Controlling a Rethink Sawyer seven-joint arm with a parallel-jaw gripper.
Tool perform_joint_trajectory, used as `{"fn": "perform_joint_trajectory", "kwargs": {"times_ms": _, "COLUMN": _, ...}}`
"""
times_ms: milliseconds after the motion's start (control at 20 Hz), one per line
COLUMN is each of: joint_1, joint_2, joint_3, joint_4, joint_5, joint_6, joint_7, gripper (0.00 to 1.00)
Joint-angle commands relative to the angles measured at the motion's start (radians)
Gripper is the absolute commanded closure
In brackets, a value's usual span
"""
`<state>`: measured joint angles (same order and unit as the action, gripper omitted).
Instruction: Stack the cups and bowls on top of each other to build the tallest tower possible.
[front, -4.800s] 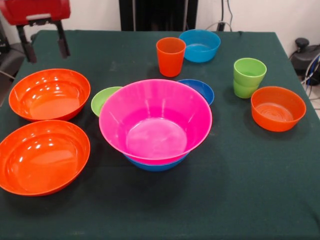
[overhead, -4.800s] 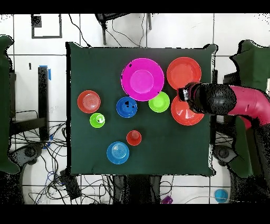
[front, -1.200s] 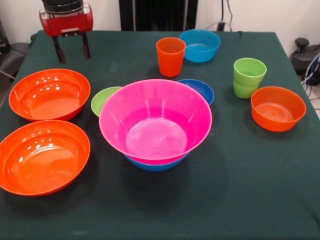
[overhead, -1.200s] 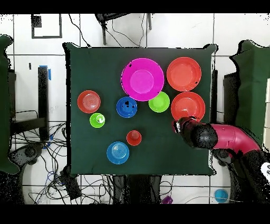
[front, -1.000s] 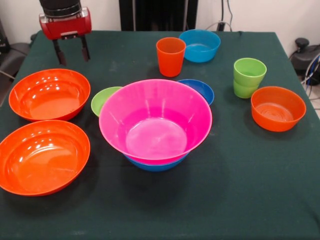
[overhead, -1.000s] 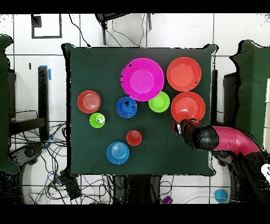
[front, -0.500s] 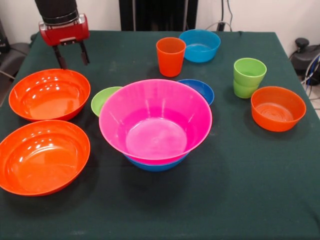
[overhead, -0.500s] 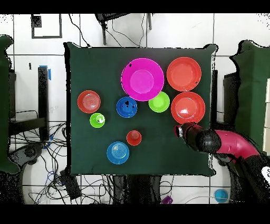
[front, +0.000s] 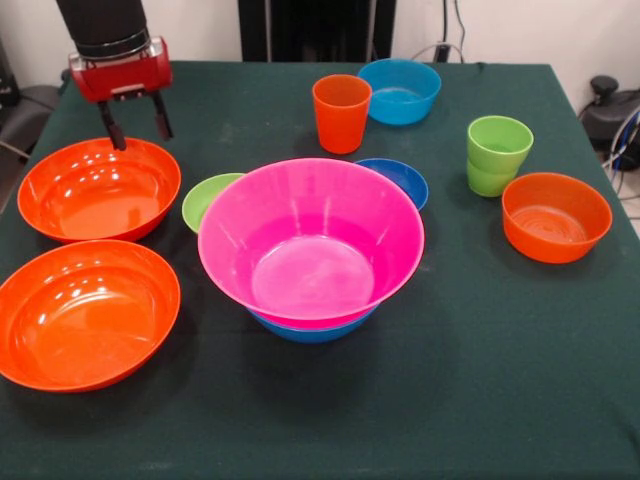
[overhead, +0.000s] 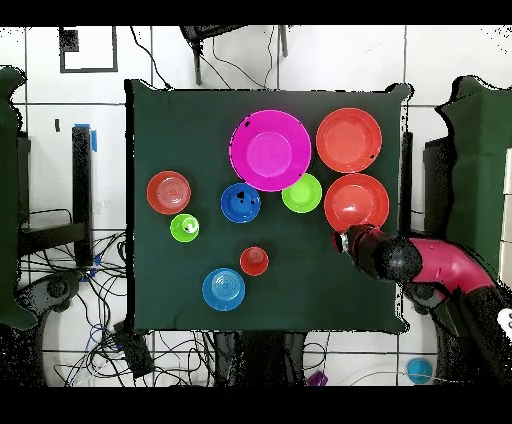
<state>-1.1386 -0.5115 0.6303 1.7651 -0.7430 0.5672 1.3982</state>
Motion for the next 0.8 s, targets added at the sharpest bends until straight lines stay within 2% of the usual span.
{"fn": "perform_joint_trajectory", "kwargs": {"times_ms": 50, "joint_1": 0.027, "joint_2": 0.058, "joint_3": 0.068, "joint_4": -0.121, "joint_5": -0.080, "joint_6": 0.117, "joint_7": -0.340, "gripper": 0.00}}
{"fn": "perform_joint_trajectory", "kwargs": {"times_ms": 200, "joint_1": 0.039, "joint_2": 0.153, "joint_3": 0.063, "joint_4": -0.182, "joint_5": -0.095, "joint_6": 0.094, "joint_7": -0.324, "gripper": 0.00}}
{"fn": "perform_joint_trajectory", "kwargs": {"times_ms": 400, "joint_1": 0.051, "joint_2": 0.187, "joint_3": 0.041, "joint_4": -0.200, "joint_5": -0.097, "joint_6": 0.095, "joint_7": -0.296, "gripper": 0.00}}
{"fn": "perform_joint_trajectory", "kwargs": {"times_ms": 800, "joint_1": 0.037, "joint_2": 0.244, "joint_3": 0.037, "joint_4": -0.235, "joint_5": -0.101, "joint_6": 0.088, "joint_7": -0.316, "gripper": 0.00}}
